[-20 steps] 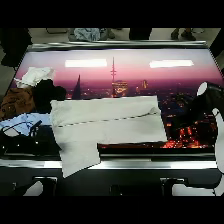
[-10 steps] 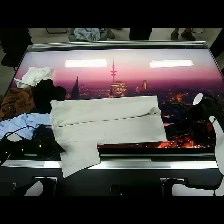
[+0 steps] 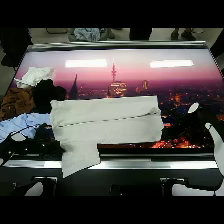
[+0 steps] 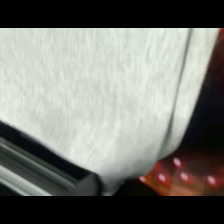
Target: Fold the shirts.
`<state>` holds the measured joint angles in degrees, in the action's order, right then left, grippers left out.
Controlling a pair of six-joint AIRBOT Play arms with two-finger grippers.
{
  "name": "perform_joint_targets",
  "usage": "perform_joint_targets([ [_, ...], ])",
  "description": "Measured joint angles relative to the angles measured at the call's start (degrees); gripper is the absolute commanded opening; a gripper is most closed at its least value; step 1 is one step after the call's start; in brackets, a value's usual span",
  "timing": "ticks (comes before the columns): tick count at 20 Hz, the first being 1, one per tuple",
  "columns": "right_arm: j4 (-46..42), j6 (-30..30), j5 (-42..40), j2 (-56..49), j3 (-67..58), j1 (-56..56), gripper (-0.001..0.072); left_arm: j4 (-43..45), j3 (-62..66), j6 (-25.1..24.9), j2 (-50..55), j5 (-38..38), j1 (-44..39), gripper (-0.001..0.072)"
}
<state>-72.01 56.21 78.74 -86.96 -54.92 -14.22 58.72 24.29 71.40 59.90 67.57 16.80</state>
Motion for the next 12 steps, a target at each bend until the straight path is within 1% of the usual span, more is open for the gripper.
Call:
perform_joint_targets([
  [3, 0.7, 0.0, -1.0, 0.1, 0.4, 0.0, 0.0051, 0.1, 0.6, -0.1, -0.3, -0.3, -0.1, 0.0027],
  [6, 0.9, -1.3, -2.8, 1.1, 0.6, 0.1, 0.005, -0.1, 3.0, -0.7, -1.8, 1.2, -0.1, 0.0026],
  [8, -0.2, -2.6, -5.9, 3.1, 0.1, 0.1, 0.005, -0.1, 6.1, -0.9, -3.8, 2.5, -0.1, 0.0026],
  [12, 0.7, -5.1, -4.2, 8.3, -4.7, 0.1, 0.0049, -0.1, 14.6, -0.4, -6.5, 4.5, -0.1, 0.0024],
])
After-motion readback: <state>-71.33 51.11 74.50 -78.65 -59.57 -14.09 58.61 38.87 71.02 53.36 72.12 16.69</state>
